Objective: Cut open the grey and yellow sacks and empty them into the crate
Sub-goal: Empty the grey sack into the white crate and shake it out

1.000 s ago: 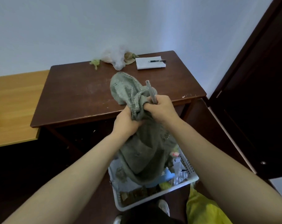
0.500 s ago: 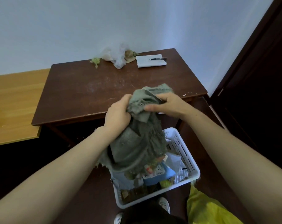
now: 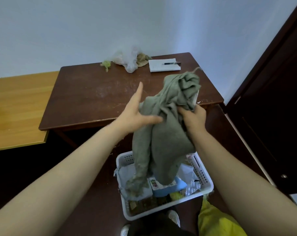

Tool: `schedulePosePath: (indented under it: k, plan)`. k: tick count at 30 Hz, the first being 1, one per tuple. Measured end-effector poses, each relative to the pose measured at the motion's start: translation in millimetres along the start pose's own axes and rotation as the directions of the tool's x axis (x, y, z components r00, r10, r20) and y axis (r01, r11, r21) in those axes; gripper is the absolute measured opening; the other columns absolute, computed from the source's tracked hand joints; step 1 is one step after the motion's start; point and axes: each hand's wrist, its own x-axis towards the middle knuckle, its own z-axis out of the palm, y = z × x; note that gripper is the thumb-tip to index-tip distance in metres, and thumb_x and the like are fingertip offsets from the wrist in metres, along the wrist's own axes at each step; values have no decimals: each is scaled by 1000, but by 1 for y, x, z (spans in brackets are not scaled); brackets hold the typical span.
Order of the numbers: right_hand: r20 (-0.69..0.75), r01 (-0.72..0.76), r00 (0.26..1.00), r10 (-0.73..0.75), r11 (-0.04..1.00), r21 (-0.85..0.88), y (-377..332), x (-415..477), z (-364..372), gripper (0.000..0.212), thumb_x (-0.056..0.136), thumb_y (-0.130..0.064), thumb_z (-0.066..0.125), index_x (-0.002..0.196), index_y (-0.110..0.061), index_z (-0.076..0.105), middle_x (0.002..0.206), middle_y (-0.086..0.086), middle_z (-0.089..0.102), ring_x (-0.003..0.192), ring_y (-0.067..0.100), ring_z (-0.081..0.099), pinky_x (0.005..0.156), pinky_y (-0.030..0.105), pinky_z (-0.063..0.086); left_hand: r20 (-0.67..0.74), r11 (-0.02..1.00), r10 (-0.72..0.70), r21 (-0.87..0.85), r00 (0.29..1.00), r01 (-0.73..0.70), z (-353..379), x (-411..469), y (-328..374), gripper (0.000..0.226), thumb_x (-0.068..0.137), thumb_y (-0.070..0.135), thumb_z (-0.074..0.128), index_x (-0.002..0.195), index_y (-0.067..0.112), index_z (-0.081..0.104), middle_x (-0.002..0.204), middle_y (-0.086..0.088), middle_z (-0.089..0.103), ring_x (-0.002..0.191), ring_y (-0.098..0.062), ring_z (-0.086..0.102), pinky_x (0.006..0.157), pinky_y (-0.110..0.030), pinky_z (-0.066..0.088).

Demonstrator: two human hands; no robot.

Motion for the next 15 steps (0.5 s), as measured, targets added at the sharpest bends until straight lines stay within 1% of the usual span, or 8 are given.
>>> schedulePosePath:
  k: [1, 2, 5, 7, 9, 10, 13, 15]
  plan:
    - [2, -45, 999, 45, 997, 60, -6, 1, -2, 10, 72, -3, 76, 78, -7, 68, 71, 4, 71, 68, 14, 67, 63, 28, 55, -54, 978, -74, 190, 996, 83, 5, -5, -9, 133, 51, 63, 78, 145, 45, -14, 160, -6, -1, 145, -25, 10, 114, -51, 24]
    - [18, -85, 996, 83, 990, 116, -13, 1, -2, 9, 74, -3, 74, 80, -6, 69, 64, 0, 71, 61, 11, 67, 56, 23, 54, -94, 955, -198, 204, 976, 214, 11, -10, -17, 136, 46, 72, 72, 143, 46, -20, 159, -8, -1, 145, -29, 7, 114, -55, 21]
    - [111, -250, 966, 235, 955, 161, -26, -6, -2, 10, 83, -3, 66, 93, -2, 66, 54, -1, 65, 47, 8, 63, 41, 14, 44, 29, 842, -424, -356, 905, 406, 35, -17, -31, 137, 42, 73, 74, 145, 46, -13, 152, 1, 29, 123, -24, 44, 94, -46, 47]
    - [228, -428, 885, 405, 902, 57, -26, -9, -2, 18, 91, -15, 59, 107, -9, 60, 70, 4, 62, 60, 13, 60, 52, 14, 47, 74, 724, -388, -593, 919, 353, 39, -9, -28, 134, 33, 70, 82, 147, 43, 16, 137, 1, 51, 113, -22, 55, 90, -47, 50]
    - [380, -613, 740, 555, 789, 42, -21, -18, 2, 15, 96, -24, 51, 91, -11, 58, 77, 7, 61, 69, 18, 55, 63, 24, 48, 2, 630, -343, -742, 939, 231, 37, -1, -21, 114, 36, 55, 90, 137, 27, 45, 117, -2, 67, 102, -23, 66, 79, -43, 57]
    - [374, -649, 711, 595, 761, 22, -16, -19, 5, 24, 99, -23, 46, 81, -10, 56, 72, 6, 61, 65, 18, 53, 57, 24, 48, -67, 612, -353, -771, 933, 176, 36, 1, -19, 96, 43, 44, 92, 128, 21, 54, 107, -3, 72, 93, -22, 70, 69, -37, 59]
    - [308, -689, 678, 667, 723, -50, -5, -19, 17, 34, 96, -23, 52, 65, -8, 54, 57, 4, 56, 53, 15, 47, 47, 17, 44, -244, 626, -431, -774, 869, 93, 37, 3, -18, 53, 60, 16, 88, 109, 14, 66, 90, -4, 75, 72, -17, 72, 53, -27, 56]
    - [295, -674, 685, 666, 733, -91, 6, -9, 10, 34, 87, -25, 64, 56, -12, 55, 44, -1, 49, 35, 9, 34, 37, 15, 34, -323, 630, -450, -775, 833, 40, 34, 5, -22, 48, 63, 7, 85, 106, 15, 65, 93, -6, 73, 72, -18, 72, 54, -28, 57]
